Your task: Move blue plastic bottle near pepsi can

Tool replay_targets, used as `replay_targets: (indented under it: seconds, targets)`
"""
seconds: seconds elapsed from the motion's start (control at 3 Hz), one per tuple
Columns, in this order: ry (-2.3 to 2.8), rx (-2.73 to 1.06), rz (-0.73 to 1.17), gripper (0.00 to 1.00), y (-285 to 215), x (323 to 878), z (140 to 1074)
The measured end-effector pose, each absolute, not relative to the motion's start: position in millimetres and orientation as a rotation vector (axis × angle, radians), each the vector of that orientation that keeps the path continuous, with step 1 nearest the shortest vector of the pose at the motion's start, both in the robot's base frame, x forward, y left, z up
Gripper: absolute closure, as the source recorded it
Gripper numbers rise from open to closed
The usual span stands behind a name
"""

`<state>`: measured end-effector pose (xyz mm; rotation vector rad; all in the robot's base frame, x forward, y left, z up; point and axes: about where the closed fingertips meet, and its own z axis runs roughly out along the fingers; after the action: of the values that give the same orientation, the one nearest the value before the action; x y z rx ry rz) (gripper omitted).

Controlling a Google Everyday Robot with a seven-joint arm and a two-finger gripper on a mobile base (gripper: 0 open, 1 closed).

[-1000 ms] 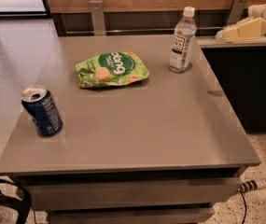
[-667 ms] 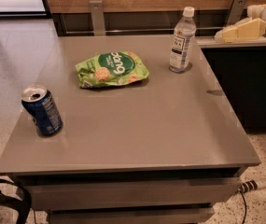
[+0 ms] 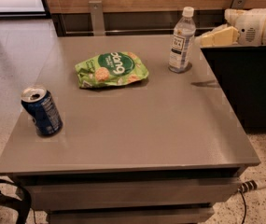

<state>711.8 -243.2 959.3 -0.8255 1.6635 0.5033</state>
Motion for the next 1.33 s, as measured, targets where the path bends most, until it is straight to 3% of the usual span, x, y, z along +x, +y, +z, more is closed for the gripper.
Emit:
replay_targets:
  seconds: [1.33]
  targets:
    - [1.553, -0.795, 0.686, 0.0, -177.6, 743.0, 920.2]
